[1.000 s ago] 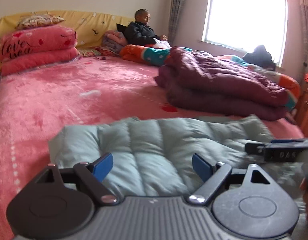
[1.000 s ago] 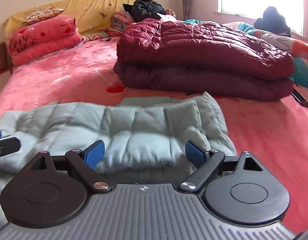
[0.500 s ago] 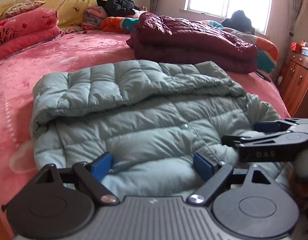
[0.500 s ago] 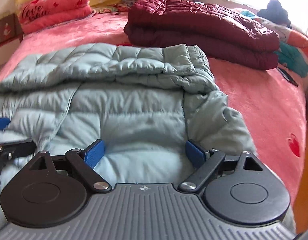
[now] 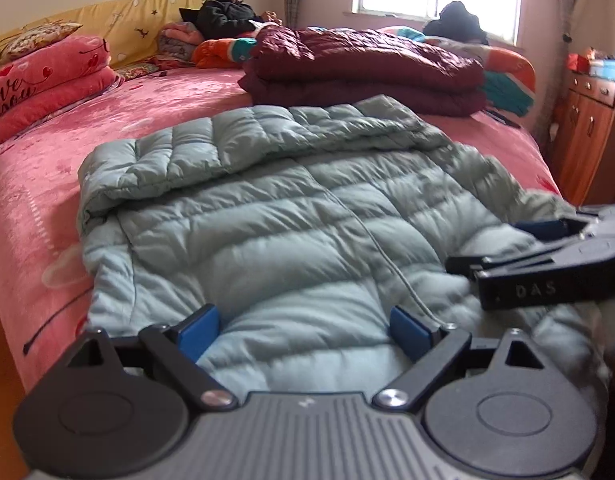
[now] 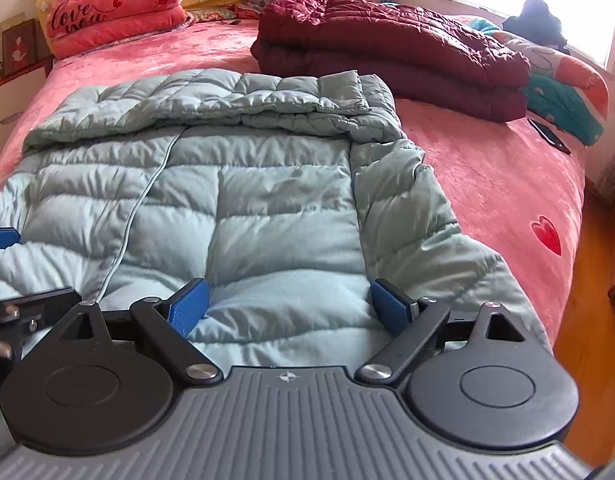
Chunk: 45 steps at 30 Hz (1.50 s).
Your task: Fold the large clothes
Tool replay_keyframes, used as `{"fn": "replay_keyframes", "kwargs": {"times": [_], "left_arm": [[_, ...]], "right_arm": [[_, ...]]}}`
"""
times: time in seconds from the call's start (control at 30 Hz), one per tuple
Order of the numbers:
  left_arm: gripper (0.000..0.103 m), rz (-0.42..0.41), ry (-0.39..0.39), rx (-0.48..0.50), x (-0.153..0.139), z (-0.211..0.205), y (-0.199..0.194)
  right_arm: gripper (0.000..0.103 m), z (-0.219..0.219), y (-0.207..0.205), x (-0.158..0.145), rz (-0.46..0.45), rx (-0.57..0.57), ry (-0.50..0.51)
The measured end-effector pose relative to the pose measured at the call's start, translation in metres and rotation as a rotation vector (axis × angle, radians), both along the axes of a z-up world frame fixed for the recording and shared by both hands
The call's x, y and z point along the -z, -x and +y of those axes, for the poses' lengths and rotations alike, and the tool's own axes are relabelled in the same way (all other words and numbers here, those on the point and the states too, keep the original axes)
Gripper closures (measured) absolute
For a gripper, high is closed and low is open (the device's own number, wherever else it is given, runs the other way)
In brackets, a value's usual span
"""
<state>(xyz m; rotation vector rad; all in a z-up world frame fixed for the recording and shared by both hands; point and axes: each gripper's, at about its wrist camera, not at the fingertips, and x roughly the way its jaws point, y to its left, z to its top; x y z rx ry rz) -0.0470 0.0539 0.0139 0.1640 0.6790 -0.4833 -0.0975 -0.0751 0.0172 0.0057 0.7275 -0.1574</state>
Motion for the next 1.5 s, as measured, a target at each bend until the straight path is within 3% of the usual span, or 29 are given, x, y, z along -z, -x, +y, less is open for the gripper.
{"fn": "replay_keyframes", "kwargs": {"times": [0.63,0.97,1.17,1.5], "left_arm": [[0.011,0.019,-0.11,0.097,-0.008,0.017,0.059],[0.011,0.04,-0.018,0.039,-0.026,0.032,0.059],[0.011,0.008,0.041,-0.009,-0.046,0.038,0.066],[0.01,-0.054,0.048,-0.088,-0.071,0.057,0.077]], "right_arm": [[0.0,0.007,0.023,0.004,0.032,0.022,-0.024],[0.0,0.012,0.039,-0.013,0.045,0.02,-0.054],[0.0,0.016,0.069,-0.035,-0.025,0.01,-0.05],[0.0,-0.01,0.115,-0.067,-0.204,0.021,-0.065]]}}
